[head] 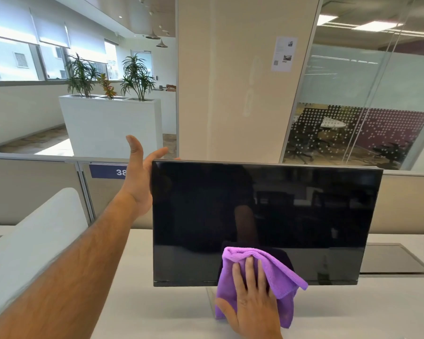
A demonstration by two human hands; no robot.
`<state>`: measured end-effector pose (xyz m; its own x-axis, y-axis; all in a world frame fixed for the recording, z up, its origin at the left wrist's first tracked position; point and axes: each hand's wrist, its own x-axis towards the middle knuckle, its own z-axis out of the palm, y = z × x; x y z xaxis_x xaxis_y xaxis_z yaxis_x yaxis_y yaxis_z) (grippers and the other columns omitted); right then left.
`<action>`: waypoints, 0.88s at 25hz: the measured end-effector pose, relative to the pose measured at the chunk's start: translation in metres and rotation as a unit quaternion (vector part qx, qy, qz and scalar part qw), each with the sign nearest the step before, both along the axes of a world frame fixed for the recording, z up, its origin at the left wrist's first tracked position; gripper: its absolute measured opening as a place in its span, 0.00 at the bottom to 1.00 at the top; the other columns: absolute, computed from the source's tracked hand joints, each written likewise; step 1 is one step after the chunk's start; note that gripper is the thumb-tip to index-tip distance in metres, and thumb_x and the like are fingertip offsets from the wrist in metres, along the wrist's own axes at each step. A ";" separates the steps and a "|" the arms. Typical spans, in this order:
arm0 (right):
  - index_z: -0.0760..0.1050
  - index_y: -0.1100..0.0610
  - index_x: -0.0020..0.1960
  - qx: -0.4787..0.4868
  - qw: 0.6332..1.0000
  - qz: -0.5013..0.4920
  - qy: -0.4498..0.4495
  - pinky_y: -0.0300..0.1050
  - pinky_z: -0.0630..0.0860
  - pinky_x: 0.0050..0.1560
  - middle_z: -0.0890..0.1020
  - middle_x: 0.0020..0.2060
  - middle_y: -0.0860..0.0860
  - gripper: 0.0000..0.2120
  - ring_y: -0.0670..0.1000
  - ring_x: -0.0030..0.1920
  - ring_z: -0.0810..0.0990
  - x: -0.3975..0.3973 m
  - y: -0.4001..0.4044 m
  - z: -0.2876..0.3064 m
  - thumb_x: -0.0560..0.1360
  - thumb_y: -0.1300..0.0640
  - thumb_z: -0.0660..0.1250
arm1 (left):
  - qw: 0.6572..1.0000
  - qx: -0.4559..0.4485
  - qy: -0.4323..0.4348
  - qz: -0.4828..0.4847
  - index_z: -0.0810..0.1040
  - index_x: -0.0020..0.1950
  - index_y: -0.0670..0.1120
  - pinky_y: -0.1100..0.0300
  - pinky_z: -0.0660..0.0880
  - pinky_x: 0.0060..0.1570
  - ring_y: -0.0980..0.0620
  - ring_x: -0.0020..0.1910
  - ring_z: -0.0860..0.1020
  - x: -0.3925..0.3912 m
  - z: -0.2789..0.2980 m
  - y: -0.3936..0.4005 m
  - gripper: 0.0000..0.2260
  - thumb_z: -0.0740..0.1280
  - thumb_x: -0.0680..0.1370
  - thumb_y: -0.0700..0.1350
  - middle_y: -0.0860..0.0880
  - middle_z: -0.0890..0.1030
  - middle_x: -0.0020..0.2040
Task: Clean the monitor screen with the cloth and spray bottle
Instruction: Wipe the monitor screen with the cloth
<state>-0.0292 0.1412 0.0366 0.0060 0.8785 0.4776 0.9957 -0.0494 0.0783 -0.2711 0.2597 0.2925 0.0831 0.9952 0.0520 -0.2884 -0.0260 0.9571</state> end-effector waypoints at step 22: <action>0.38 0.56 0.81 0.205 0.769 -0.304 0.524 0.67 0.44 0.77 0.45 0.81 0.59 0.43 0.64 0.80 0.45 0.114 0.032 0.078 0.75 0.31 0.37 | 0.998 0.014 0.013 0.058 0.76 0.68 0.58 0.36 0.68 0.68 0.41 0.63 0.78 0.011 0.000 -0.006 0.41 0.43 0.70 0.79 0.48 0.82 0.63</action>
